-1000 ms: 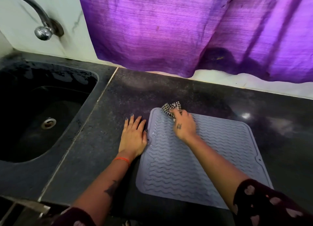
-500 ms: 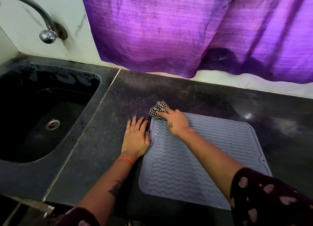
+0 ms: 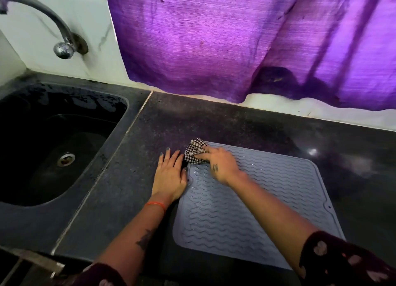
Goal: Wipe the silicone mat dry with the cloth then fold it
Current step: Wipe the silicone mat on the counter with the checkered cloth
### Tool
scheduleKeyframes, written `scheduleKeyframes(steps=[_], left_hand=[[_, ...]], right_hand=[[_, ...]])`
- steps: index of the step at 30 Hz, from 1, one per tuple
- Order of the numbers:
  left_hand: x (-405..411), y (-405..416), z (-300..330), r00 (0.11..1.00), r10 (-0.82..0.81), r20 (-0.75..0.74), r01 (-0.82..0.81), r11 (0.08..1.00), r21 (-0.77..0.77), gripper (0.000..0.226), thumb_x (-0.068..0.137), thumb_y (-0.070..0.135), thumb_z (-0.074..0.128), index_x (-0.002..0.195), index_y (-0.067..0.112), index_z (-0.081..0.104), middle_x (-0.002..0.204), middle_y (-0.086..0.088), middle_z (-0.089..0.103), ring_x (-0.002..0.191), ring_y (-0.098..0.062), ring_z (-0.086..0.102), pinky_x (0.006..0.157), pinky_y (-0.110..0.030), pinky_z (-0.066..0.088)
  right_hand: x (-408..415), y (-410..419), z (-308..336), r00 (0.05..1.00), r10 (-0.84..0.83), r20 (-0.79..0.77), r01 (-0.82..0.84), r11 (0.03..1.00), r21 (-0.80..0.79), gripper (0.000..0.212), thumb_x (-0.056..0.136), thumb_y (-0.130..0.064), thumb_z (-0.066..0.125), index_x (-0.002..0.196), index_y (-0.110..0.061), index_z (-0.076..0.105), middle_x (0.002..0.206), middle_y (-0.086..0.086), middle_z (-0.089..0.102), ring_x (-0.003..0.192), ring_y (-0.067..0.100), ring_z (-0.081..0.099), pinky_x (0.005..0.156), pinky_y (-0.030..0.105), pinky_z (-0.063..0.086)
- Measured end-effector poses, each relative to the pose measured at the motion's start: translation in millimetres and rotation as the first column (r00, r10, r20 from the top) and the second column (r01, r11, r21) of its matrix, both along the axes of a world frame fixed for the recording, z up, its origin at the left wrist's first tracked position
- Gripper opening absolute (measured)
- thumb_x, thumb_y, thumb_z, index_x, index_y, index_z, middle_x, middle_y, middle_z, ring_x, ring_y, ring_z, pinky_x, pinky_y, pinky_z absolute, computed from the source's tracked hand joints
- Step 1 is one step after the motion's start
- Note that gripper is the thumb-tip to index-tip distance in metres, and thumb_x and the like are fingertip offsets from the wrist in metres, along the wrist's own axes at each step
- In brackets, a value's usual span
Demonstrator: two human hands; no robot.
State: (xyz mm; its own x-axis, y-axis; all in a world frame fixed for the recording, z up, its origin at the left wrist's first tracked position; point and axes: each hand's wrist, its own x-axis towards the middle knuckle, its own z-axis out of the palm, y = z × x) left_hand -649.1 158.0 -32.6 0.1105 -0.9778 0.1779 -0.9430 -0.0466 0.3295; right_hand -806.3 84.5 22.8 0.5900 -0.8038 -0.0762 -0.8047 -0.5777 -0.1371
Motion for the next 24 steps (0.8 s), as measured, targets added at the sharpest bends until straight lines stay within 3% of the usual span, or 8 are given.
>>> scheduleKeyframes(steps=[4,8,13,17,24], left_hand=[[0.2,-1.3,-0.3,1.0,-0.01,0.0,0.01,1.0,0.002,0.072,0.082,0.04,0.012,0.141,0.007,0.038,0.149,-0.01,0.035,0.143,-0.03,0.016,0.118,-0.038,0.0],[1.1,0.0,-0.5,1.0,-0.016,-0.01,0.016,1.0,-0.011,0.072,0.081,0.037,0.013,0.139,0.006,0.04,0.148,-0.01,0.037,0.143,-0.031,0.018,0.117,-0.038,0.001],[1.8,-0.7,0.6,0.999,-0.039,-0.022,0.039,0.999,-0.022,0.076,0.075,0.035,0.013,0.14,0.005,0.038,0.147,-0.011,0.037,0.143,-0.032,0.017,0.117,-0.038,0.0],[2.5,1.3,1.8,0.998,-0.05,-0.026,0.05,0.998,-0.029,0.079,0.072,0.036,0.011,0.141,0.005,0.037,0.149,-0.01,0.035,0.143,-0.031,0.015,0.117,-0.036,-0.004],[1.6,1.3,3.1,0.998,-0.041,-0.04,0.041,0.999,-0.022,0.064,0.078,0.019,0.031,0.14,0.005,0.038,0.148,-0.011,0.037,0.143,-0.032,0.017,0.118,-0.038,-0.002]], right_hand=[[-1.1,12.8,-12.9,0.998,-0.051,0.041,0.052,0.998,-0.022,0.066,0.088,-0.001,0.043,0.137,-0.044,0.038,0.155,-0.004,0.021,0.132,0.026,0.029,0.106,0.039,0.025],[2.0,0.8,3.8,1.0,-0.008,-0.024,0.009,0.999,0.044,0.062,0.089,-0.003,0.044,0.136,-0.044,0.04,0.154,-0.004,0.024,0.131,0.028,0.034,0.107,0.039,0.03],[-3.6,34.9,-10.4,0.997,-0.053,0.059,0.054,0.998,-0.02,0.062,0.091,-0.002,0.04,0.136,-0.045,0.038,0.154,-0.004,0.022,0.131,0.025,0.029,0.106,0.037,0.025],[-0.2,17.2,-0.5,0.999,-0.038,0.026,0.036,0.998,0.05,0.064,0.089,-0.001,0.042,0.134,-0.046,0.041,0.153,-0.005,0.025,0.132,0.027,0.031,0.108,0.039,0.026],[-5.8,42.8,-9.6,0.997,-0.048,0.067,0.048,0.999,-0.005,0.066,0.088,0.001,0.041,0.134,-0.047,0.04,0.153,-0.005,0.025,0.128,0.025,0.033,0.104,0.039,0.028]])
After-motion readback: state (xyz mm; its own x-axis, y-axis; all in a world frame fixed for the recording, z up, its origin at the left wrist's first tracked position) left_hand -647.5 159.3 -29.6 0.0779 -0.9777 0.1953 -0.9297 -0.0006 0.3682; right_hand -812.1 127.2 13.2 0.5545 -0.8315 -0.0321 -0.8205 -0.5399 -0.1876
